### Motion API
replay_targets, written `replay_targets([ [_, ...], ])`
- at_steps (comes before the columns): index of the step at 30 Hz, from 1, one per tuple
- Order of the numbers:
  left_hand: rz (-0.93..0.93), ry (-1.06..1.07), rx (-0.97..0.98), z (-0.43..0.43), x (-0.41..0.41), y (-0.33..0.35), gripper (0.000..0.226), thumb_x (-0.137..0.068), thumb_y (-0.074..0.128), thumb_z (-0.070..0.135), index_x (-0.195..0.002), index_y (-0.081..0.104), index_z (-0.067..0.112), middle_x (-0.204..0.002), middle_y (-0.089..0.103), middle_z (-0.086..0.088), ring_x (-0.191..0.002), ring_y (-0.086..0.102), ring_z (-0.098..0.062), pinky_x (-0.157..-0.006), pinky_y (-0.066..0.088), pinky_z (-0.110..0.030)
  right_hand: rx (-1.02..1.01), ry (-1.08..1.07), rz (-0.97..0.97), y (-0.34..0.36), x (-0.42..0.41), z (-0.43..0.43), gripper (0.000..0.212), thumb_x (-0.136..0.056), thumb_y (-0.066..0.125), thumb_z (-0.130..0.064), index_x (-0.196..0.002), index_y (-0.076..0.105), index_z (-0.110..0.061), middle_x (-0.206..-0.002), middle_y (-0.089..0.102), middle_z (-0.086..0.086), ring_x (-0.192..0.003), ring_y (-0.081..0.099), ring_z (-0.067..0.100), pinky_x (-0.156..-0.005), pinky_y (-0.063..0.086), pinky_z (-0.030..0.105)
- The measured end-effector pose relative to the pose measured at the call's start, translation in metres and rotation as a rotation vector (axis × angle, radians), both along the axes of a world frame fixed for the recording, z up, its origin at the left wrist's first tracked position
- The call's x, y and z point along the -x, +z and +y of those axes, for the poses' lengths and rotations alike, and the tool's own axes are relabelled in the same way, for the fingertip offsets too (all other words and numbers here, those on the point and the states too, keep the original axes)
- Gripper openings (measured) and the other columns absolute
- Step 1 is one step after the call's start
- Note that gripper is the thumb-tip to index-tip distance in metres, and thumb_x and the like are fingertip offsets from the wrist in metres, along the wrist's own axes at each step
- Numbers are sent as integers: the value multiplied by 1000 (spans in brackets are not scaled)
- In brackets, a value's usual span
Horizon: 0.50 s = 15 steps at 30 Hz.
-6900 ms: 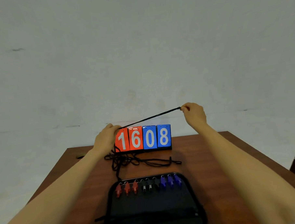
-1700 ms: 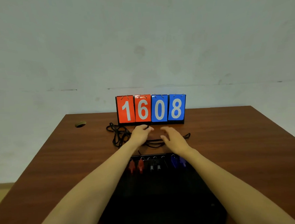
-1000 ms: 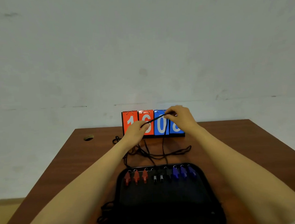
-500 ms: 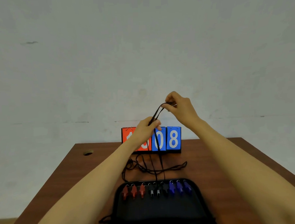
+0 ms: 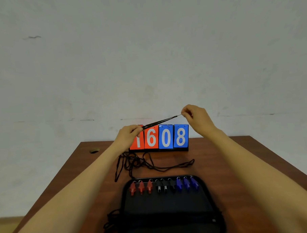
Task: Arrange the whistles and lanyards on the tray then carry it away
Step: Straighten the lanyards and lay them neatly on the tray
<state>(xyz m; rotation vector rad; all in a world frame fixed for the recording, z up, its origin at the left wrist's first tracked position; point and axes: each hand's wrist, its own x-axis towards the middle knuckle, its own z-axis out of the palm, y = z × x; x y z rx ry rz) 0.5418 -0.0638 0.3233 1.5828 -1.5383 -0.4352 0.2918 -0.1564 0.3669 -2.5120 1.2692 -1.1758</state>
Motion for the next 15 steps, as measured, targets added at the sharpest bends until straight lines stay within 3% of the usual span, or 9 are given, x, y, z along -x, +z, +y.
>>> replay_targets([
  [3, -45, 3, -41, 7, -6, -14, 29, -100, 42, 24, -87, 62, 8, -65, 50, 3, -57, 44, -10, -54, 33, -18, -20, -108, 58, -19, 3, -6, 16, -97, 42, -10, -97, 57, -4, -94, 62, 10, -77, 52, 20, -67, 39, 28],
  [6, -56, 9, -98, 15, -11, -27, 31, -99, 43, 24, -99, 65, 1, -66, 51, -2, -57, 42, -13, -55, 33, -22, -88, -195, 47, -42, 11, -8, 17, -97, 40, -10, -97, 56, -4, -93, 61, 11, -76, 51, 21, -65, 38, 30],
  [10, -104, 82, -160, 28, -22, -48, 29, -99, 45, 23, -113, 66, 10, -87, 65, -4, -82, 58, -18, -69, 41, -26, -199, -268, 95, -71, 32, -4, 19, -97, 37, -9, -98, 55, -1, -92, 61, 15, -74, 50, 26, -62, 37, 32],
  [12, -143, 115, -211, 34, -27, -62, 28, -99, 45, 20, -112, 67, 7, -95, 68, -8, -96, 61, -22, -79, 39, -26, -237, -293, 115, -85, 44, -1, 19, -97, 37, -9, -99, 55, -1, -94, 62, 17, -74, 50, 27, -62, 36, 32],
  [15, -188, 157, -286, 44, -31, -82, 27, -99, 45, 17, -112, 66, 6, -103, 68, -11, -105, 62, -31, -82, 41, -29, -278, -331, 156, -104, 61, 6, 20, -97, 38, -12, -102, 55, -2, -97, 62, 16, -76, 51, 27, -63, 38, 33],
])
